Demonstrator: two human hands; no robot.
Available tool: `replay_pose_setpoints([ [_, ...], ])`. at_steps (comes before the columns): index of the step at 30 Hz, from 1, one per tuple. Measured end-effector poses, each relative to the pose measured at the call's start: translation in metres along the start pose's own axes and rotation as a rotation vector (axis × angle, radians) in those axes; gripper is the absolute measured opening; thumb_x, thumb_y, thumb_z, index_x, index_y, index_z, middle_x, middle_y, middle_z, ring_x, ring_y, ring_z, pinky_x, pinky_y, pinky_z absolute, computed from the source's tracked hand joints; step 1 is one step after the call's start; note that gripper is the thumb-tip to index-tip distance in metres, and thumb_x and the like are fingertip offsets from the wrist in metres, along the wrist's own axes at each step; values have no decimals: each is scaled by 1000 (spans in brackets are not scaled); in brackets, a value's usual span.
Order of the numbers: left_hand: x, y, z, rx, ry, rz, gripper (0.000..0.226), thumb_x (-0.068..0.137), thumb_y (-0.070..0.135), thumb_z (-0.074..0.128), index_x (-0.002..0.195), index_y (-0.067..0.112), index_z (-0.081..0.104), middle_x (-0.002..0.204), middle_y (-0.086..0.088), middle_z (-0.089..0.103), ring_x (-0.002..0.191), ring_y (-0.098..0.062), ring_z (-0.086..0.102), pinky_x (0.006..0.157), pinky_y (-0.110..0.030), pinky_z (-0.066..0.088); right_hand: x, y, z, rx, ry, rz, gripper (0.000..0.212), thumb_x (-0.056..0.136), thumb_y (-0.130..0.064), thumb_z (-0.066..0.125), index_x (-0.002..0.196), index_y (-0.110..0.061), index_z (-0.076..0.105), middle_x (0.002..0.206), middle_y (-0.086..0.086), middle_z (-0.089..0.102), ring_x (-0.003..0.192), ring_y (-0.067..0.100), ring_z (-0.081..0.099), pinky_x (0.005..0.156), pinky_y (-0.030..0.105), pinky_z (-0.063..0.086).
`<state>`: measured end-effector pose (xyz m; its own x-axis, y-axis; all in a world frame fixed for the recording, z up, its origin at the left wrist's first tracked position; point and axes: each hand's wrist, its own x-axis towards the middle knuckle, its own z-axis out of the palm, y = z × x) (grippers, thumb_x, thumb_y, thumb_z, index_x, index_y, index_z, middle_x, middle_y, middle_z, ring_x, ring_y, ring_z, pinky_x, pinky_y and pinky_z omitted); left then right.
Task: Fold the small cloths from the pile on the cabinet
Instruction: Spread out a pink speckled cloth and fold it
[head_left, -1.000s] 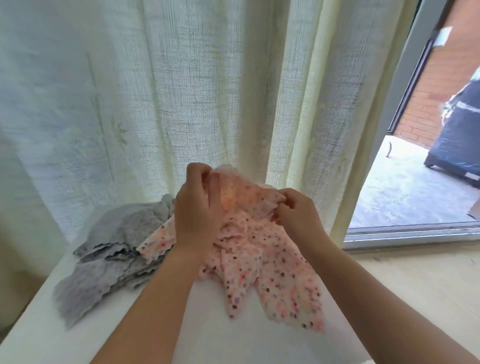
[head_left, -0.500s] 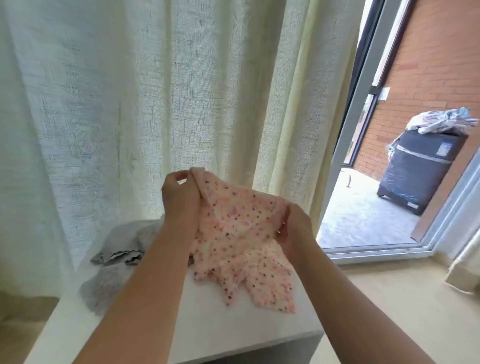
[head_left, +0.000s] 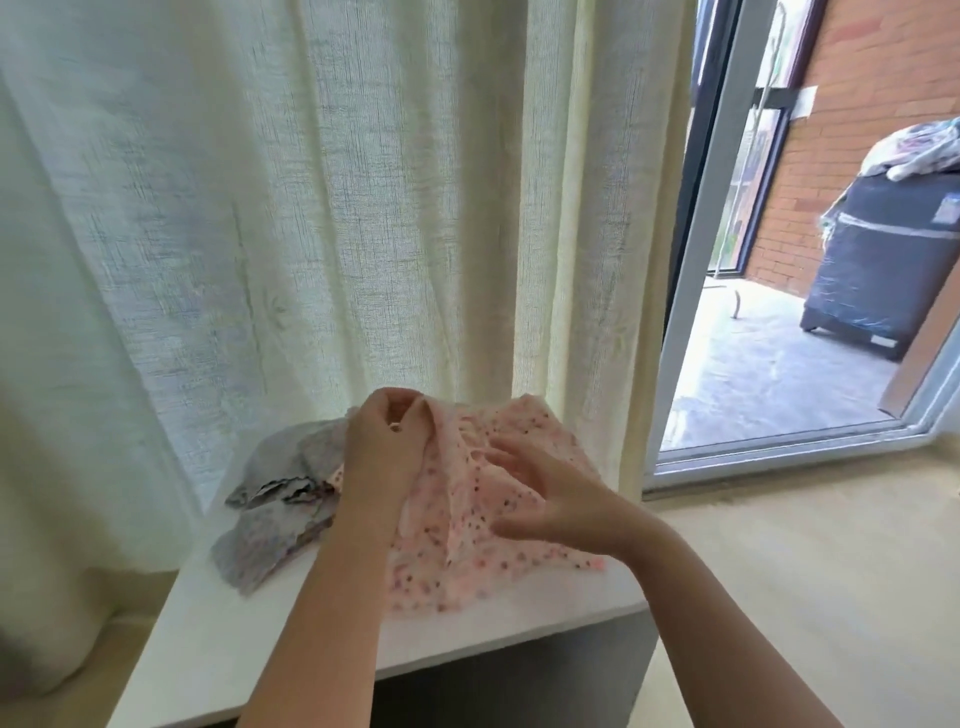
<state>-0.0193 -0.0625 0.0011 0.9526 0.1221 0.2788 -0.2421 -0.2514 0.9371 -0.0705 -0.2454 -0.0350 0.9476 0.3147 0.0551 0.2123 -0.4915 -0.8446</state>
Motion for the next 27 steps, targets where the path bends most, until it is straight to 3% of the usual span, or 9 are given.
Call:
replay_pose_setpoints([
  [3, 2, -7, -6, 96, -95, 7, 15, 95, 17, 55, 92, 29, 64, 88, 7, 67, 77, -4, 61, 57, -11, 42, 8, -13, 16, -88, -18, -31, 99, 73, -47, 81, 151, -42, 19, 149, -26, 36, 135, -10, 33, 111, 25, 33],
  [5, 5, -10, -8, 189, -148, 40, 27, 92, 7, 54, 93, 31, 65, 91, 9, 65, 80, -3, 60, 59, -11, 44, 13, -24, 32, -152, 55, -47, 94, 74, -49, 78, 148, -43, 20, 144, -25, 38, 128, -3, 42, 104, 22, 39],
  [8, 8, -10, -11, 276, -172, 107, 33, 86, -3, 54, 85, 27, 67, 84, 10, 63, 75, -4, 57, 57, -9, 44, 27, -23, 55, -325, 314, -48, 44, 87, -35, 61, 126, -38, 41, 115, -11, 55, 96, 11, 59, 77, 29, 50],
  [10, 11, -12, -15, 433, -118, 204, 20, 85, 3, 58, 83, 23, 64, 81, 11, 57, 72, -2, 51, 59, -10, 39, 37, -17, 54, -396, 492, -15, 7, 90, -20, 51, 86, -26, 52, 80, -6, 56, 69, 11, 53, 62, 28, 43],
  [13, 17, -21, -27, 591, -109, 297, 5, 85, 14, 63, 83, 15, 58, 85, 7, 51, 72, -9, 49, 60, -17, 36, 42, -11, 35, -294, 648, -14, 31, 87, -13, 53, 64, -29, 41, 61, -9, 47, 54, 5, 42, 53, 18, 35],
  [16, 22, -26, -38, 589, -192, 202, 7, 85, 20, 63, 90, 16, 61, 86, 3, 62, 79, -15, 56, 67, -22, 42, 44, -10, 14, -189, 677, -10, 15, 85, -15, 59, 74, -24, 55, 75, -4, 59, 64, 7, 51, 58, 12, 39],
  [20, 24, -29, -42, 438, -89, 95, 8, 84, 27, 69, 89, 23, 65, 84, 9, 65, 81, -9, 59, 62, -20, 42, 48, 1, -2, -86, 694, 59, 7, 83, -13, 62, 84, -16, 68, 83, -3, 68, 72, 11, 59, 60, 16, 41],
  [23, 27, -31, -43, 148, 26, -78, 17, 84, 25, 71, 89, 10, 65, 83, -5, 66, 75, -19, 60, 61, -26, 45, 44, -2, -15, 306, 689, 65, 7, 87, -15, 68, 83, -15, 74, 78, 2, 70, 73, 14, 64, 65, 23, 52],
  [27, 28, -28, -47, -371, -84, -381, 19, 83, 17, 73, 97, 8, 64, 96, -15, 69, 77, -26, 67, 68, -37, 56, 38, -6, -25, 534, 598, 56, 14, 93, -24, 65, 97, -14, 73, 89, 5, 76, 85, 23, 72, 79, 38, 59],
])
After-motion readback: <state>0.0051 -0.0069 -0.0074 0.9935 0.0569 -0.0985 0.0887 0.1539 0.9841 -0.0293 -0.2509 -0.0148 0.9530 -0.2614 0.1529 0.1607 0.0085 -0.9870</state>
